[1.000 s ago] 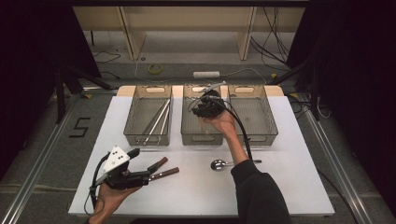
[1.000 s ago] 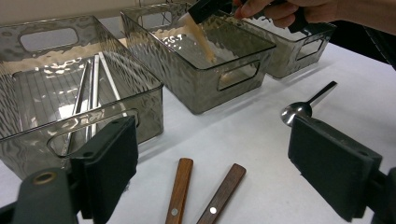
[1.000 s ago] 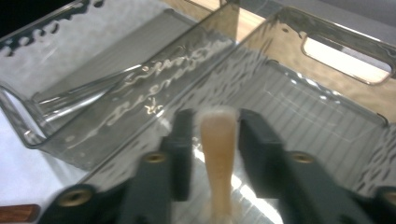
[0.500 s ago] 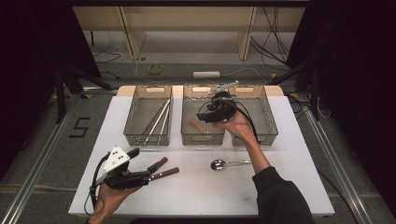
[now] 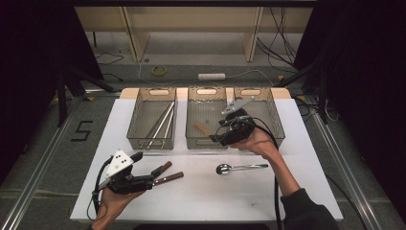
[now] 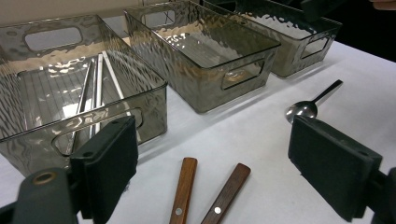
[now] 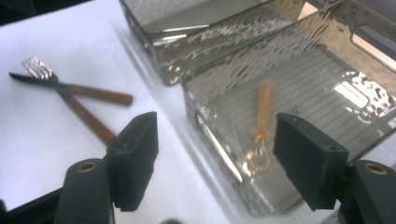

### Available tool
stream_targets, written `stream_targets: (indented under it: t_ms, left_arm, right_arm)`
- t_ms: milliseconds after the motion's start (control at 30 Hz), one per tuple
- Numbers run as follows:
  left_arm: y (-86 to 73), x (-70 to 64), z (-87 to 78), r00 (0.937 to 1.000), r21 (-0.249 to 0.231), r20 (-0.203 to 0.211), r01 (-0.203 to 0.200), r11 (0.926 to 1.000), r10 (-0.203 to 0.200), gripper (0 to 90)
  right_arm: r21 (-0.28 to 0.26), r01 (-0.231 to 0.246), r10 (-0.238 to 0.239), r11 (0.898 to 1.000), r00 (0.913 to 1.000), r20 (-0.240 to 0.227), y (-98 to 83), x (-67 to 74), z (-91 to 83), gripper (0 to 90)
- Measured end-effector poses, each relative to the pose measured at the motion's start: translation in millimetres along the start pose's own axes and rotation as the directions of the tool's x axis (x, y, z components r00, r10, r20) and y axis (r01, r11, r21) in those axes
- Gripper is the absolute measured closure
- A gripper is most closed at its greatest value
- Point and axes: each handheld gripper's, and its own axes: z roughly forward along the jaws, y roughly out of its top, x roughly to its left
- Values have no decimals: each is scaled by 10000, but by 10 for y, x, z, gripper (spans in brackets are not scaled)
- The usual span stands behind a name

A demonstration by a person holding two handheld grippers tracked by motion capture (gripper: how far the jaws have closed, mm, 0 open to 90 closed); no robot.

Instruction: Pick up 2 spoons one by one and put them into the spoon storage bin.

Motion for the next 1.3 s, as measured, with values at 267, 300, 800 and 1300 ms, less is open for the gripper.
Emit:
stream_targets:
  t_ms: [267, 300, 800, 1300]
  left_arm:
    - [4, -1, -2, 10000, -22, 41, -23, 10000, 23, 154]
    - [2, -1, -1, 10000, -14, 29, 2, 10000, -2, 154]
    - [3, 2, -12, 10000, -45, 91, 2, 10000, -1, 153]
    - [1, -18, -10, 9999, -24, 149, -56, 10000, 56, 152]
  right_arm:
    - [68, 171, -171, 9998, 9999, -9, -201, 71, -60, 302]
    - [94, 187, -187, 9998, 9998, -22, -231, 87, -70, 300]
    - [816, 609, -595, 9948, 9980, -202, -515, 151, -154, 289]
    - [2296, 577, -506, 9716, 9980, -370, -780, 140, -101, 279]
